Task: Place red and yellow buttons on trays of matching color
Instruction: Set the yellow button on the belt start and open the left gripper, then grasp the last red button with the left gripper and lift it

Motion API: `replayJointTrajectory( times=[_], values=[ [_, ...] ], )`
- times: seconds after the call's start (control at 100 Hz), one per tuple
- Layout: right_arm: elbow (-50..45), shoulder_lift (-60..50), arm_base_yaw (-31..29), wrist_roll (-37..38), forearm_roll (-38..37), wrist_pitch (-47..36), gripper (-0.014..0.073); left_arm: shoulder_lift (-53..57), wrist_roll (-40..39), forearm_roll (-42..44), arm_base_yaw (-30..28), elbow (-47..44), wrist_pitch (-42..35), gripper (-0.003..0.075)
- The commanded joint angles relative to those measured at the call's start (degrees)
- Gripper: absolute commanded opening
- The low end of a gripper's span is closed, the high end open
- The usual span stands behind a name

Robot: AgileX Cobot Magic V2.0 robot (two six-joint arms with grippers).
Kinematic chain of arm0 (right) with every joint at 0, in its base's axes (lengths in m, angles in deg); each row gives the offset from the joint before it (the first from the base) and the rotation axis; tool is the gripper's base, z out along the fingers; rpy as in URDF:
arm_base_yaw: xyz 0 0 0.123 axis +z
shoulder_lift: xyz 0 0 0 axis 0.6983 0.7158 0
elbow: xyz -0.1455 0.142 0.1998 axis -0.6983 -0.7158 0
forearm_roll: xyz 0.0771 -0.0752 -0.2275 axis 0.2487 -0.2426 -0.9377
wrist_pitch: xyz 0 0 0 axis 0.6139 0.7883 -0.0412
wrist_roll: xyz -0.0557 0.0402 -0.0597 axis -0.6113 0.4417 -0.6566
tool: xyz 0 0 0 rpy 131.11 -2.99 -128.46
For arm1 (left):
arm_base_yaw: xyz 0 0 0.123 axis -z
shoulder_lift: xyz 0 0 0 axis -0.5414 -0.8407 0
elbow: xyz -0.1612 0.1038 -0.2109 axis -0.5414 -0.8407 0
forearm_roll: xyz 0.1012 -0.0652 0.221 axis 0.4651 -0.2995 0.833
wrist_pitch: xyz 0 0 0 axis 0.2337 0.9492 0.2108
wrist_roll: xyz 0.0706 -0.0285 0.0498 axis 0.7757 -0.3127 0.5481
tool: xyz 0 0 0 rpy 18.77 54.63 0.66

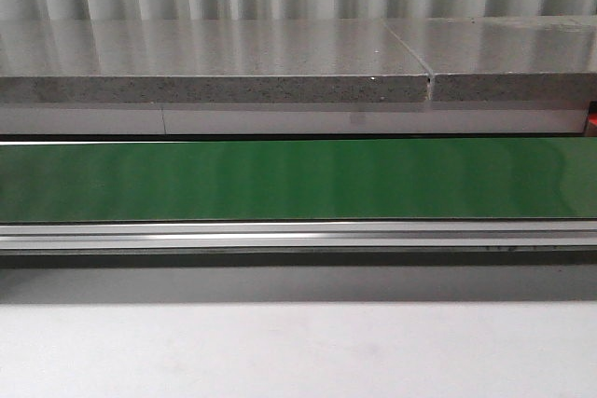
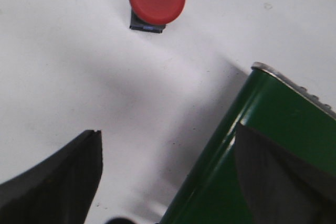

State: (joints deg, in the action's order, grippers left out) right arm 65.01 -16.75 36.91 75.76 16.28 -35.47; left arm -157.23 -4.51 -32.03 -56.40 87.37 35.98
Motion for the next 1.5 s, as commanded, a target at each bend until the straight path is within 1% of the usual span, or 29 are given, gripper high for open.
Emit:
replayJointTrajectory(
  times=[0.0, 0.24, 0.51, 0.6, 0.79, 0.99, 1.06, 1.23, 1.32, 1.39, 1.49],
  values=[
    [1.63, 0.28, 0.01, -0.56, 0.75, -4.26, -0.0071, 0.94, 0.05, -0.24, -0.08, 1.93, -1.57, 0.0512],
    [1.63, 0.28, 0.01, -0.56, 0.75, -4.26, -0.0071, -4.37, -0.05, 0.7, -0.08, 3.26, -5.13, 0.0512],
    [1.63, 0.28, 0.01, -0.56, 0.75, -4.24, -0.0071, -8.36, -0.45, -0.67, -0.08, 3.38, -18.04, 0.0512],
    [1.63, 0.28, 0.01, -0.56, 0.75, -4.24, -0.0071, -9.75, -0.45, -1.08, 0.03, 3.38, -21.03, 0.0512],
    [1.63, 0.28, 0.01, -0.56, 0.75, -4.24, -0.0071, -12.16, -0.45, -2.56, 0.03, 3.38, -25.18, 0.0512],
    [1.63, 0.28, 0.01, -0.56, 0.75, -4.19, -0.0071, -12.31, -0.45, -3.31, 0.09, 3.38, -26.92, 0.051],
    [1.63, 0.28, 0.01, -0.56, 0.75, -4.19, -0.0071, -12.31, -0.45, -3.71, 0.09, 3.38, -26.92, 0.0483],
    [1.63, 0.28, 0.01, -0.56, 0.75, -4.19, -0.0071, -12.31, -0.45, -4.19, 0.09, 3.38, -26.92, 0.0333],
    [1.63, 0.28, 0.01, -0.56, 0.75, -4.19, -0.0071, -12.31, -0.35, -4.19, 0.09, 3.38, -26.92, 0.0272],
    [1.63, 0.28, 0.01, -0.56, 0.75, -4.19, -0.0071, -12.31, -0.35, -4.19, 0.09, 3.38, -26.92, 0.0243],
    [1.63, 0.28, 0.01, -0.56, 0.75, -4.19, -0.0071, -12.09, -0.1, -4.19, 0.09, 3.38, -26.55, 0.0227]
  ],
)
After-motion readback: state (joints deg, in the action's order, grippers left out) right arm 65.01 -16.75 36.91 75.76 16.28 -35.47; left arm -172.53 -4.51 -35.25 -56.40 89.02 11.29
